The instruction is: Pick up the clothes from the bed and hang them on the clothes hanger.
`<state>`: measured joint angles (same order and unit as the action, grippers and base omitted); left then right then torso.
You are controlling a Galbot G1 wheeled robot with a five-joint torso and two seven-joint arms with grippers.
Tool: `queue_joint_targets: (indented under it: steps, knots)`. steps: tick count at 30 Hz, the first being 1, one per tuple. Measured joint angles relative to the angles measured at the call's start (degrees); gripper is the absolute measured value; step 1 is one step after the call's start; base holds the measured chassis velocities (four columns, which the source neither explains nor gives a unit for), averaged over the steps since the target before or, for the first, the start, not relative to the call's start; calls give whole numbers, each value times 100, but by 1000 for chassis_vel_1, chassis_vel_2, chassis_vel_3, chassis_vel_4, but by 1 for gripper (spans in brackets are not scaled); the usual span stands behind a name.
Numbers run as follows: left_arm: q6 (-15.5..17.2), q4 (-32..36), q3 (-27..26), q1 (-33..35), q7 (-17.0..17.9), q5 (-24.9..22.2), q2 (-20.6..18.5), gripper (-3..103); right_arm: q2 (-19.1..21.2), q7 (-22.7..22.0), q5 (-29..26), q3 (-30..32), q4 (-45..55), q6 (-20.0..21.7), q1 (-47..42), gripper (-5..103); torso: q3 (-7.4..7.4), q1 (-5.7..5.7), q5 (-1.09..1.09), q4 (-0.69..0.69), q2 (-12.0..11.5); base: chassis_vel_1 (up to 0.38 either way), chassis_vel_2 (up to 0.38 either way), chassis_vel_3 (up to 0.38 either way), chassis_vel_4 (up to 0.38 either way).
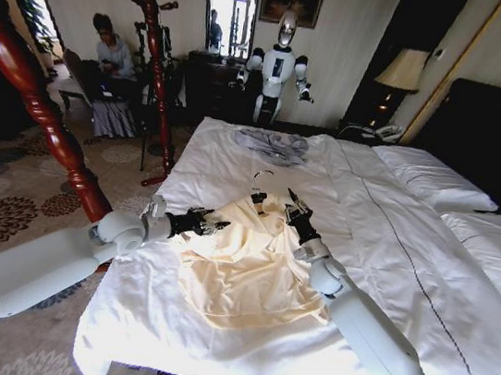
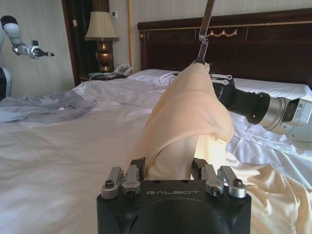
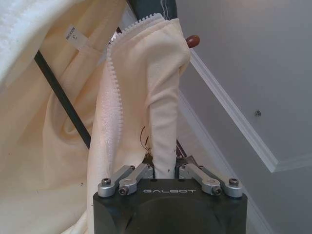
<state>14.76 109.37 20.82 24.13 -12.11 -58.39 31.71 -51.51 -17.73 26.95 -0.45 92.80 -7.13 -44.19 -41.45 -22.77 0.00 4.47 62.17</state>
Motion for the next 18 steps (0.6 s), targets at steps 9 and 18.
queue_joint_targets:
  steps: [9,18]
  knots:
    - [12,-28,175,-48,-3,84,41,52,-10,46,15,-107,73,-14,32,18,0,1,0,-1,0,0,0,0,0]
    - [-18,-69,241,-28,-5,241,53,30,8,52,-35,-137,148,-11,86,19,0,0,0,-1,0,0,0,0,0]
